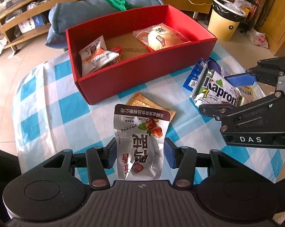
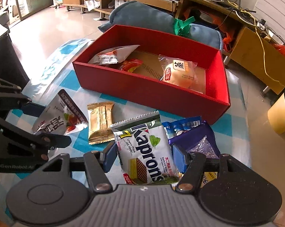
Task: Organize snacks
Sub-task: 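Carry jerky packet and Kaprons wafer with both tools over the red box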
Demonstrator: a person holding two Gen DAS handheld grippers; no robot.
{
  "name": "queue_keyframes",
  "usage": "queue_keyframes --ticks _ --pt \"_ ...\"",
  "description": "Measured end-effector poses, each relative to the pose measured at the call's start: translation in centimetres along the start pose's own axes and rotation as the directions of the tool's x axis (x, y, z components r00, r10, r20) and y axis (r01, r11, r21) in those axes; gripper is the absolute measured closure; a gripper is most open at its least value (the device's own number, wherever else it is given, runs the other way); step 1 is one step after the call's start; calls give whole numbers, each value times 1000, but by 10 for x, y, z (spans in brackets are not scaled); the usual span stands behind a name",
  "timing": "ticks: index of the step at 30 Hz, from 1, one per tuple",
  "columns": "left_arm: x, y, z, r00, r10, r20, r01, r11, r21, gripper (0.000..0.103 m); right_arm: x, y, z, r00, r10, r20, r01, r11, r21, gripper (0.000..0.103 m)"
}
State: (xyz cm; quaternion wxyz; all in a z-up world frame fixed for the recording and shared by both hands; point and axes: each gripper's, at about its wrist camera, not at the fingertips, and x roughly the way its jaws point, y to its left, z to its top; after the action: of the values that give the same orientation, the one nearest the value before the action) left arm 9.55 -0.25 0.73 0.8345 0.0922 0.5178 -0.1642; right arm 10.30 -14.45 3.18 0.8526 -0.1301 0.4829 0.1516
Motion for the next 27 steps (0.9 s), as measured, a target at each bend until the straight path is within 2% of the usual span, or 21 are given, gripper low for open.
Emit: queue_keyframes --ticks 9,27 --pt "-2 1 7 999 22 24 -22 1000 -7 45 -1 -4 5 1000 -17 10 17 1000 9 43" --pt "-13 4 33 991 59 121 -53 997 -52 44 -12 -21 28 995 -58 82 53 997 61 43"
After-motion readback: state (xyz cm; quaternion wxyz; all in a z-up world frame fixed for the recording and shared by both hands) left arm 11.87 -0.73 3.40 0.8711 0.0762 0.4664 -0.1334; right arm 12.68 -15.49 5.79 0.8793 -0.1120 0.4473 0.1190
